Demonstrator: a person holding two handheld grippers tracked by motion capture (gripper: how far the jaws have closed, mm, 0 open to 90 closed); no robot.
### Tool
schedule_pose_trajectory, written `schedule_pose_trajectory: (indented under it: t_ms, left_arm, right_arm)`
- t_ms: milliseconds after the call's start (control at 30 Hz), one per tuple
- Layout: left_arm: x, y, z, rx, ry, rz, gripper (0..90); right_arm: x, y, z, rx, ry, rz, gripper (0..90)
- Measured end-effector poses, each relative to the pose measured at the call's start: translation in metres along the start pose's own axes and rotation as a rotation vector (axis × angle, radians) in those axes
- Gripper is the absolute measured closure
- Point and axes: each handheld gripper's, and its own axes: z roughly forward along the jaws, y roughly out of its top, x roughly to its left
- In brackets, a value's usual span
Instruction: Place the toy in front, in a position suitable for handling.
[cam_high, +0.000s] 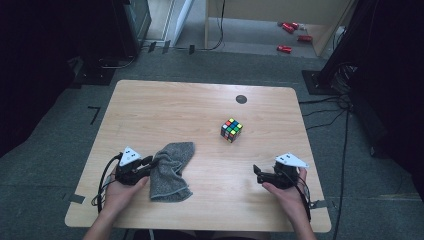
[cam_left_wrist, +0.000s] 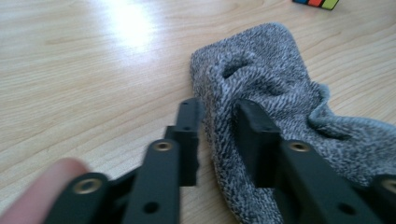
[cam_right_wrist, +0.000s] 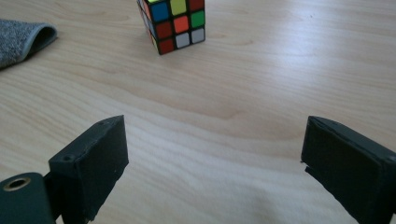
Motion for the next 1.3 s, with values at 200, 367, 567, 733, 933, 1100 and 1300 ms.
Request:
schedule_pose_trajectory:
  t_ms: [200, 367, 567, 733, 933, 1100, 1300]
  left_arm:
    - [-0.006, 0.005, -0.003, -0.030, -0.053, -0.011, 45.0]
    - [-0.016, 0.001, 0.008, 0.021, -0.063, 0.039, 39.7]
    - [-0.020, -0.005, 0.022, 0.080, -0.038, 0.058, 44.1]
    - [-0.018, -0.008, 0.026, 0.096, -0.051, 0.055, 48.1]
    - [-0.012, -0.010, 0.026, 0.090, -0.089, 0.012, 48.0]
    - [-0.013, -0.010, 0.026, 0.088, -0.089, 0.013, 47.6]
    - [-0.012, -0.010, 0.026, 0.088, -0.095, 0.009, 46.9]
  right_arm:
    - [0.007, 0.017, 0.022, -0.001, 0.015, 0.002, 6.9]
    - [0.013, 0.032, 0.041, -0.007, 0.045, -0.032, 6.9]
    - [0.013, 0.053, 0.066, -0.010, 0.063, -0.023, 6.8]
    - [0.012, 0.062, 0.085, -0.017, 0.087, -0.016, 6.9]
    - [0.019, 0.068, 0.107, -0.002, 0.125, -0.035, 6.9]
    - [0.020, 0.070, 0.127, 0.043, 0.109, -0.065, 6.8]
    - [0.026, 0.075, 0.140, 0.056, 0.121, -0.081, 8.0]
